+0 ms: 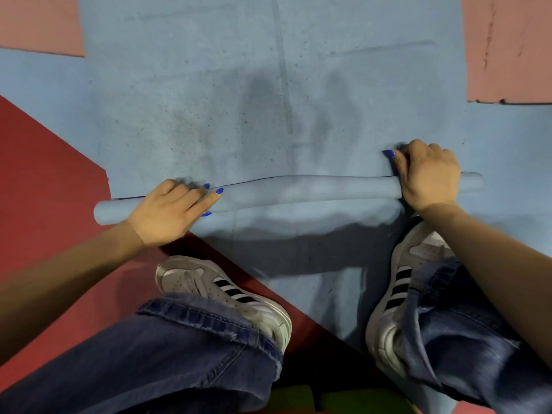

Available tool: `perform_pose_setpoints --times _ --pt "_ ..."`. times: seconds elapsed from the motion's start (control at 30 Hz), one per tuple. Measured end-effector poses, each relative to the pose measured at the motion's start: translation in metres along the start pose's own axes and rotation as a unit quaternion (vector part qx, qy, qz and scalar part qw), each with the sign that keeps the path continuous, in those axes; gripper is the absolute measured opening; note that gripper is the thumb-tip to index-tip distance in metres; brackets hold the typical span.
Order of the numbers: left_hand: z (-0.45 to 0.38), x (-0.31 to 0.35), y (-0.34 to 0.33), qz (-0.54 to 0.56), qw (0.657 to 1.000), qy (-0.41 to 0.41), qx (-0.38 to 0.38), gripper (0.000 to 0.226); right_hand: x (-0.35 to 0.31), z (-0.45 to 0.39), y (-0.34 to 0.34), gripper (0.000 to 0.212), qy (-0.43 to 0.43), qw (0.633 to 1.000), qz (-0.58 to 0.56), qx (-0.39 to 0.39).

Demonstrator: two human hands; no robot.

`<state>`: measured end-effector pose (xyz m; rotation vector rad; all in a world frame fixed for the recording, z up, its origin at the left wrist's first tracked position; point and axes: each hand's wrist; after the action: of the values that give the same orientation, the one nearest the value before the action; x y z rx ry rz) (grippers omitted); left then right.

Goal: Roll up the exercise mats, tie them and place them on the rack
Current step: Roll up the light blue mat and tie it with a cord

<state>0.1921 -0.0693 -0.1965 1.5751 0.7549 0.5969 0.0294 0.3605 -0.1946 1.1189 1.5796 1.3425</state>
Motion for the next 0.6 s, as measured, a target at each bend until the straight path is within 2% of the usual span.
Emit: perform_pose_setpoints --times 0.17,0.27,0.4,0.6 --pt "0.001 0.004 -0.001 0.005 0.999 0.019 0.031 0.040 -0.001 0.001 -0.005 0.038 -0.008 0.999 0.049 0.023" --pt "0.003 -0.003 -0.005 0.019 1.000 0.010 0.013 0.039 -0.004 0.001 -0.002 0.038 -0.007 0.997 0.067 0.028" --pt "0.002 -0.010 -0.008 0.011 1.000 0.002 -0.010 0.040 -0.006 0.013 0.006 0.042 -0.009 0.998 0.034 0.055" --pt "0.002 -0.010 -0.007 0.039 0.999 0.015 -0.026 0.044 -0.024 0.043 0.029 0.044 -0.052 0.998 0.029 -0.003"
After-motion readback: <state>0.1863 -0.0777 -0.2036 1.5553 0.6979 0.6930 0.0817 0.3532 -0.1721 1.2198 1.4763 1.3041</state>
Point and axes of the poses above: each hand's wrist, its own z-axis away from the middle knuckle, its own y-axis out of the back of the hand, x = y × z, and after that the axes turned 4 degrees about z, right-handed
